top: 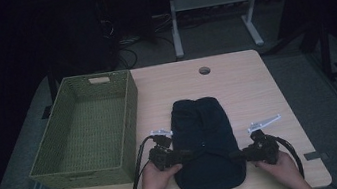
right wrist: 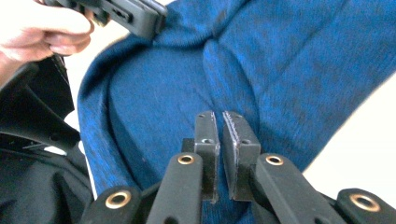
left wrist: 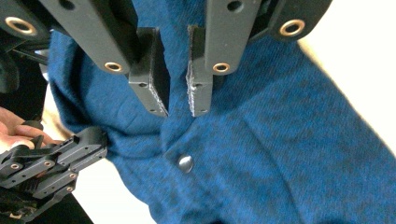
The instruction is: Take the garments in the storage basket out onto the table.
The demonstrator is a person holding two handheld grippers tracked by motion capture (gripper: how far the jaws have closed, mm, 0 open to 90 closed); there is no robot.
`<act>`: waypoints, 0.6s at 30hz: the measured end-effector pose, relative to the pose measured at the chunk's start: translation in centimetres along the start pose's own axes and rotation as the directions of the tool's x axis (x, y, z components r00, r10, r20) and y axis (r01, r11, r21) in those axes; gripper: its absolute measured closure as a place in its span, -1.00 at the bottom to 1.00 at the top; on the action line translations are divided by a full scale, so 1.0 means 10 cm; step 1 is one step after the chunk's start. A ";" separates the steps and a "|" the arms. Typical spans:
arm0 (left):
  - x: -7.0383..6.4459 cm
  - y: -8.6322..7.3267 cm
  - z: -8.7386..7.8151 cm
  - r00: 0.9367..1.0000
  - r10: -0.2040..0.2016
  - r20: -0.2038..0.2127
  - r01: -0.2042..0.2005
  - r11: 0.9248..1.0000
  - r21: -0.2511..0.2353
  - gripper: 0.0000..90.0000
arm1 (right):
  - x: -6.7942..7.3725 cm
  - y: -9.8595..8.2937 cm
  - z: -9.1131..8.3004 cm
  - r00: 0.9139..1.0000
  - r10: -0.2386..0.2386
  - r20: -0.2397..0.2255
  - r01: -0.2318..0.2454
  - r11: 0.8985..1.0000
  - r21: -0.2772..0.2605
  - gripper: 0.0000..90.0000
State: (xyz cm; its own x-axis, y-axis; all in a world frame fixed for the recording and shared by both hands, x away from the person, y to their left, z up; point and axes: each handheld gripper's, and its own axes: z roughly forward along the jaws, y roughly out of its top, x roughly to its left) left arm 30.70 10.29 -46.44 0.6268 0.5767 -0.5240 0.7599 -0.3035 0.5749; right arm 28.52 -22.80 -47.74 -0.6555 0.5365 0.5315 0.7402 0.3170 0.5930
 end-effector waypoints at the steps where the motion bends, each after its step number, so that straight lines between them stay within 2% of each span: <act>1: 0.02 -0.03 0.01 1.000 0.000 0.004 0.000 1.000 0.011 0.73 | -0.01 -0.02 0.01 1.000 0.002 -0.007 -0.002 1.000 -0.002 0.89; 2: 0.02 -0.05 0.02 1.000 -0.004 0.009 0.004 1.000 0.012 0.74 | -0.01 -0.06 0.02 1.000 0.011 -0.021 -0.011 1.000 -0.010 0.89; 3: 0.04 -0.09 0.01 1.000 -0.015 0.021 0.015 1.000 0.004 0.76 | 0.02 -0.08 0.02 1.000 0.004 -0.015 -0.005 1.000 -0.014 0.89; 5: 0.03 -0.09 -0.01 1.000 -0.011 0.022 0.011 1.000 0.007 0.76 | 0.04 -0.09 0.02 1.000 -0.002 -0.016 0.002 1.000 0.002 0.89; 7: 0.01 -0.07 -0.04 1.000 -0.002 0.018 0.002 1.000 -0.010 0.73 | 0.08 -0.06 0.01 1.000 -0.021 -0.009 0.021 1.000 0.013 0.87; 11: 0.01 0.03 -0.05 1.000 -0.006 0.008 0.007 0.999 -0.048 0.72 | 0.11 0.09 -0.04 1.000 -0.022 0.005 0.022 0.999 -0.035 0.87; 14: 0.02 0.08 -0.02 1.000 -0.006 -0.010 0.006 0.998 -0.059 0.73 | 0.07 0.25 -0.01 0.999 -0.015 0.028 0.017 0.998 -0.059 0.87; 16: 0.05 0.11 0.02 1.000 -0.017 -0.020 0.016 0.998 -0.057 0.73 | 0.05 0.29 0.02 0.999 -0.012 0.032 0.014 0.998 -0.061 0.87; 17: 0.09 0.10 0.05 0.999 -0.028 -0.035 0.026 0.999 -0.040 0.73 | 0.01 0.35 0.10 0.999 0.004 0.051 -0.002 1.000 -0.026 0.87; 18: 0.09 0.10 0.05 0.999 -0.028 -0.035 0.026 0.999 -0.040 0.73 | 0.00 0.35 0.13 0.998 0.005 0.055 -0.004 1.000 -0.015 0.87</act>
State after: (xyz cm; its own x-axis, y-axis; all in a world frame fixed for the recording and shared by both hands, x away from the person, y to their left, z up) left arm 32.14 10.11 -46.67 0.5990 0.6113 -0.5173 0.7685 -0.2574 0.5858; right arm 31.35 -20.70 -46.47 -0.6424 0.5803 0.5005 0.7408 0.3029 0.5996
